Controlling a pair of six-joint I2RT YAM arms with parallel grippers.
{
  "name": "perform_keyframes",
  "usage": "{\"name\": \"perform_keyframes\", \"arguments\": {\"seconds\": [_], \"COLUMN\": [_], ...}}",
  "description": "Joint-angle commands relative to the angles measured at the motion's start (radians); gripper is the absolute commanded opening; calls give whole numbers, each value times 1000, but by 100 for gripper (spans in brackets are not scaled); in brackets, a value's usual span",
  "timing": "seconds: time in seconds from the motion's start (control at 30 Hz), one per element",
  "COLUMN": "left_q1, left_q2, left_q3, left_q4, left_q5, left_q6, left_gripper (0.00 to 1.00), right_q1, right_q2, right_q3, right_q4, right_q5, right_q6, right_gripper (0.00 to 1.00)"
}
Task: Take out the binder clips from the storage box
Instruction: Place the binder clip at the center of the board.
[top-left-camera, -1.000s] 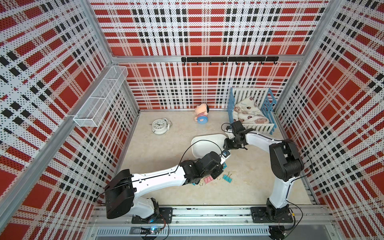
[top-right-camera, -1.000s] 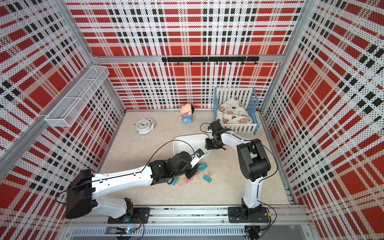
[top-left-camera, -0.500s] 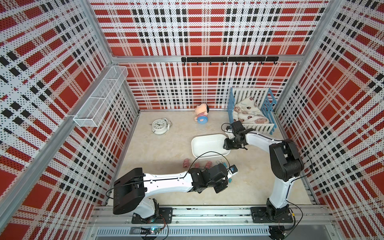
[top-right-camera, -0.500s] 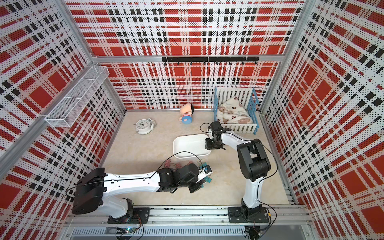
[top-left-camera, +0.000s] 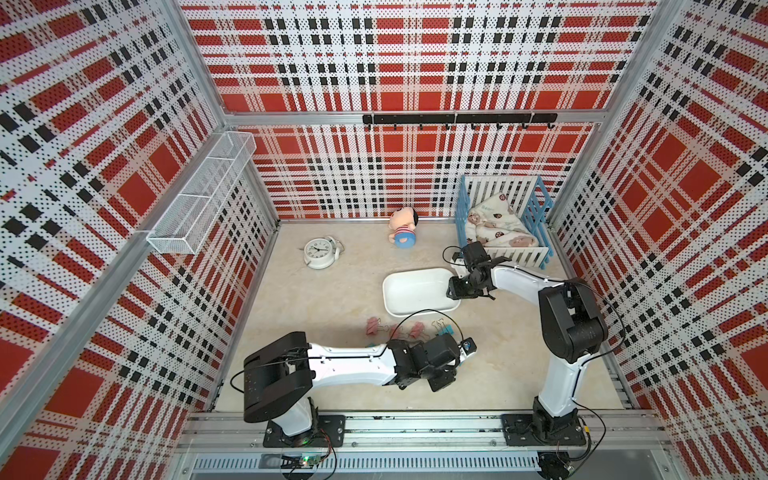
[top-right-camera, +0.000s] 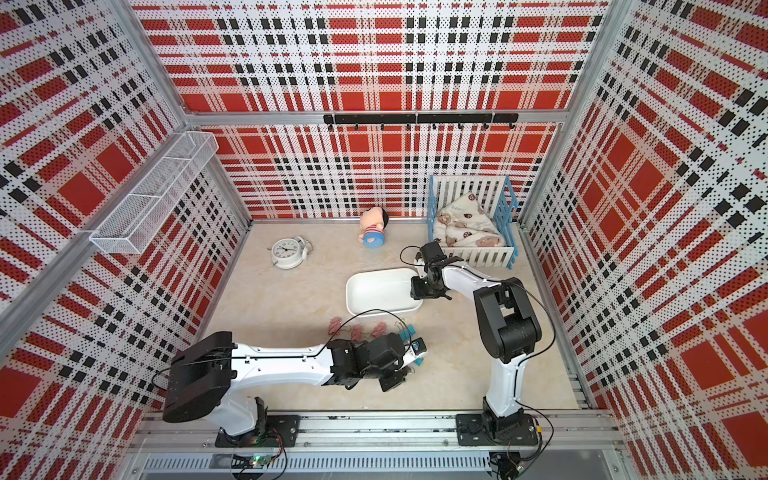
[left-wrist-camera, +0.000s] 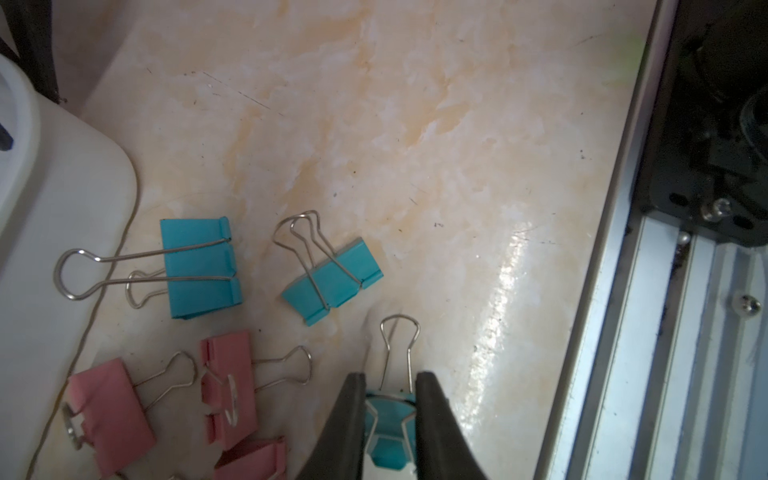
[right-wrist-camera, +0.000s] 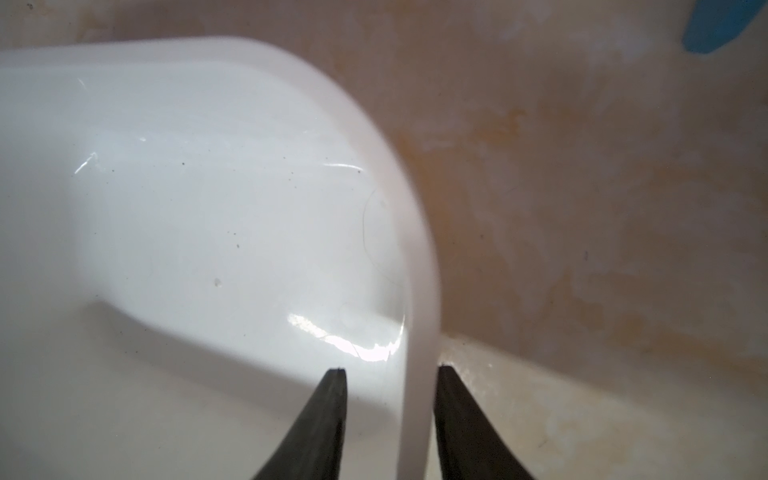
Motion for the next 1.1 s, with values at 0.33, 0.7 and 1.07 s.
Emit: {"name": "perform_keyframes", "arguments": {"seconds": [0.33, 0.7, 1.07], "left_q1": [-2, 1, 4], "left_q2": [40, 46, 41], "left_q3": [-29, -45, -58], "left_q4": [70, 84, 83], "left_q5": [26, 30, 28], "left_q6": [-22, -30, -36], "left_gripper": [23, 28, 30], "right_q1": [-5, -5, -6], "right_q2": [-2, -1, -4], "right_q3": [-4, -5, -2], "right_q4": [-3, 0, -5], "right_q5": [11, 12, 15], "right_q6": [-8, -9, -8], "right_gripper": [41, 41, 41]}}
